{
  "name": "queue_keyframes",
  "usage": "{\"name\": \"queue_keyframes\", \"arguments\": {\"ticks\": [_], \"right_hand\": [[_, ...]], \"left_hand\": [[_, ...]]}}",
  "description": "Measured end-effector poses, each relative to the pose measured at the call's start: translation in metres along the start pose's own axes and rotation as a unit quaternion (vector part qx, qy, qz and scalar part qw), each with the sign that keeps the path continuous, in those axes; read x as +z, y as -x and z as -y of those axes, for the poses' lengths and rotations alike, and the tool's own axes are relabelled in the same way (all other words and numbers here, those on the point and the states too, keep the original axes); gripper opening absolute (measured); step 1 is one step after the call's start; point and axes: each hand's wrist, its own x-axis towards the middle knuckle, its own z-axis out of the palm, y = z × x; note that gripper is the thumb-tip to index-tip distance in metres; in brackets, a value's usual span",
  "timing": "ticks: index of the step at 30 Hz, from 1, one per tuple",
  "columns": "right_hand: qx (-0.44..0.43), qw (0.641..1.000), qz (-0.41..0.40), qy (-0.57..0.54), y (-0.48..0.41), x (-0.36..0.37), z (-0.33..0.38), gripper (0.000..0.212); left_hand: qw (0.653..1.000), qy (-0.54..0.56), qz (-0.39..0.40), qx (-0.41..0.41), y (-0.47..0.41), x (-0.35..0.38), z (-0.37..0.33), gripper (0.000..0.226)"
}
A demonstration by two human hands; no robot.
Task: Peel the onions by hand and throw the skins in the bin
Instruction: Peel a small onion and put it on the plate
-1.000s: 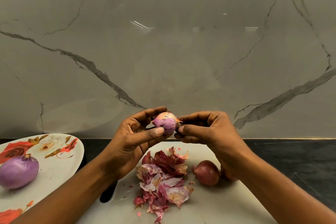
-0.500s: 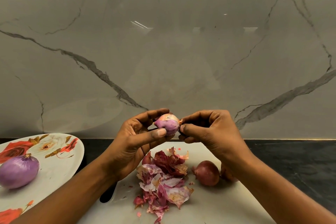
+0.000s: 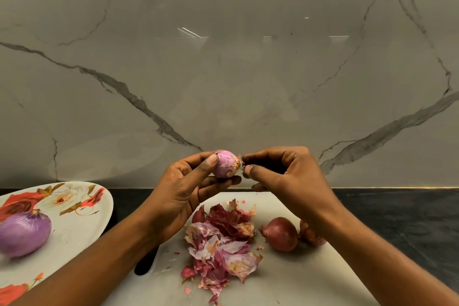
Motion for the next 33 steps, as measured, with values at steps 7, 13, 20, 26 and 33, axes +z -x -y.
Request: {"name": "queue_keyframes", "arguments": {"ticks": [7,13,20,26,33], "right_hand": [[-0.008,0.999,0.047,-0.004,0.004,0.0042,-0.001,0.038],[-0.03,0.999,0.04,0.019,0.0048,0.0043,-0.0004,0.041],[-0.035,0.997,0.072,0.02,0.0042,0.0029,-0.001,0.048],[0.012,0.992,0.081,-0.095,0.0002,0.0014,0.0008,0.043],[0.021,0.991,0.06,-0.119,0.0003,0.0013,-0.0007,0.034]], "left_hand": [[0.997,-0.081,-0.004,0.009,0.0024,0.003,0.0041,0.037],[0.996,-0.081,-0.017,0.016,0.0025,0.0002,0.0032,0.039],[0.998,-0.057,-0.014,0.014,0.0013,-0.0018,0.0017,0.04],[0.997,-0.068,0.014,0.021,0.0007,-0.0035,0.0033,0.041],[0.999,-0.039,0.016,0.029,0.0016,-0.0041,0.0014,0.041]]}}
